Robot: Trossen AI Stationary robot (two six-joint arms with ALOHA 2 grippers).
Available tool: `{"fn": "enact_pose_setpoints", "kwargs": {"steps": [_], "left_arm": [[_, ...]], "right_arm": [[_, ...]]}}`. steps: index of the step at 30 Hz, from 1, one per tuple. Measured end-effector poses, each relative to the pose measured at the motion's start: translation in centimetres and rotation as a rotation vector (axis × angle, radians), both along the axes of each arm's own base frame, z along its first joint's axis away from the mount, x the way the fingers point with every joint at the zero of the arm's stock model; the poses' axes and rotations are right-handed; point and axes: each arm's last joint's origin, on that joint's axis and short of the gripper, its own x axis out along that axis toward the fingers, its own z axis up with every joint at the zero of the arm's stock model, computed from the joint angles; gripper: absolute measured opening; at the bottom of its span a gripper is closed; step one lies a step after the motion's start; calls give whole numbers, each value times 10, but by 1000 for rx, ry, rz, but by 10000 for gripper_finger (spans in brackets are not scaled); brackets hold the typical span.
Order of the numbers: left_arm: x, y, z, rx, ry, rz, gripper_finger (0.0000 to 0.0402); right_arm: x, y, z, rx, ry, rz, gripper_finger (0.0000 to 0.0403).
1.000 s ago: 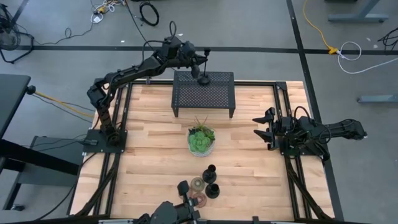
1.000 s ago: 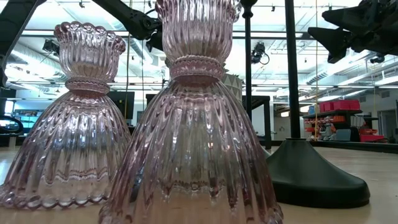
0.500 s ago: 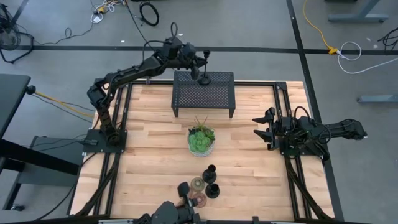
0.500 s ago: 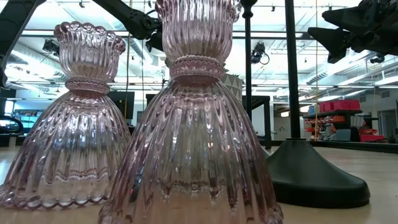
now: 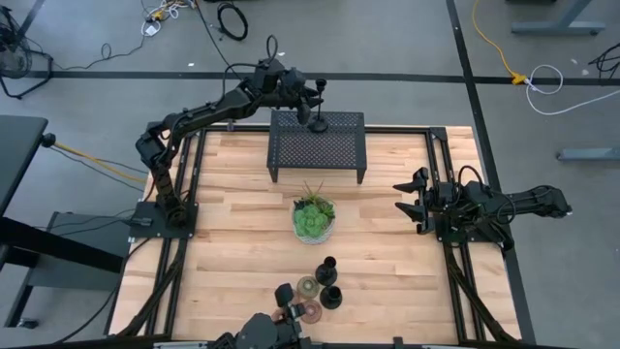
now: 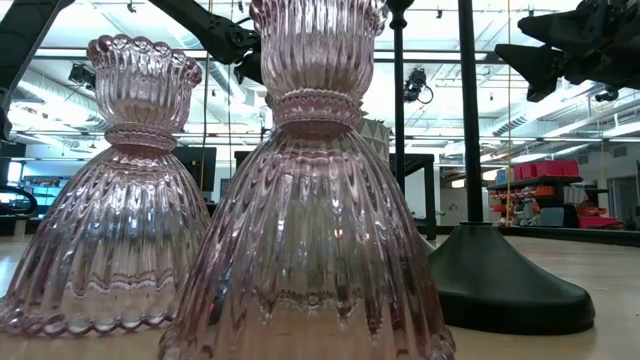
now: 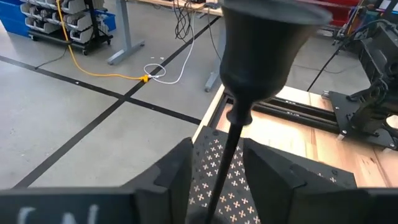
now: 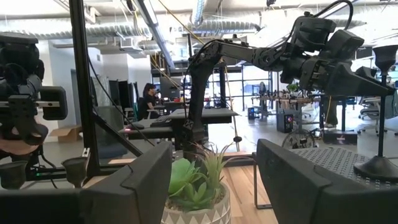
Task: Pick & Place candle stick holders
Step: Put the left pink glass candle holder on the shelf
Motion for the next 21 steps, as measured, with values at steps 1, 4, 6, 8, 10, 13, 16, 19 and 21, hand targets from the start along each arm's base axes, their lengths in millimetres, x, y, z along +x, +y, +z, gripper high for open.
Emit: {"fn": "enact_pose_setpoints", "kwargs": {"steps": [1, 4, 6, 8, 10, 13, 16, 19, 21], "left_arm": [[0, 0, 0, -3, 4, 0, 157], [-2, 1, -2, 6, 20, -1, 174], [-5, 2, -2, 7, 44, 1, 180], [-8, 3, -1, 9, 52, 8, 183], [-13, 4, 2, 3, 61, 16, 184], [-19, 2, 7, -8, 68, 3, 182], [-24, -2, 12, -12, 91, 1, 183], [-34, -9, 17, -17, 152, -1, 183], [-40, -14, 19, -33, 197, -9, 182]], "right_arm": [[0, 0, 0, 0, 0, 0, 236], [0, 0, 0, 0, 0, 0, 236], [0, 0, 0, 0, 0, 0, 236], [0, 0, 0, 0, 0, 0, 236], [0, 0, 0, 0, 0, -1, 236], [0, 0, 0, 0, 1, 0, 236], [0, 0, 0, 0, 3, -1, 236], [0, 0, -1, -1, 10, -1, 236], [0, 0, -1, -1, 12, 0, 236]]}}
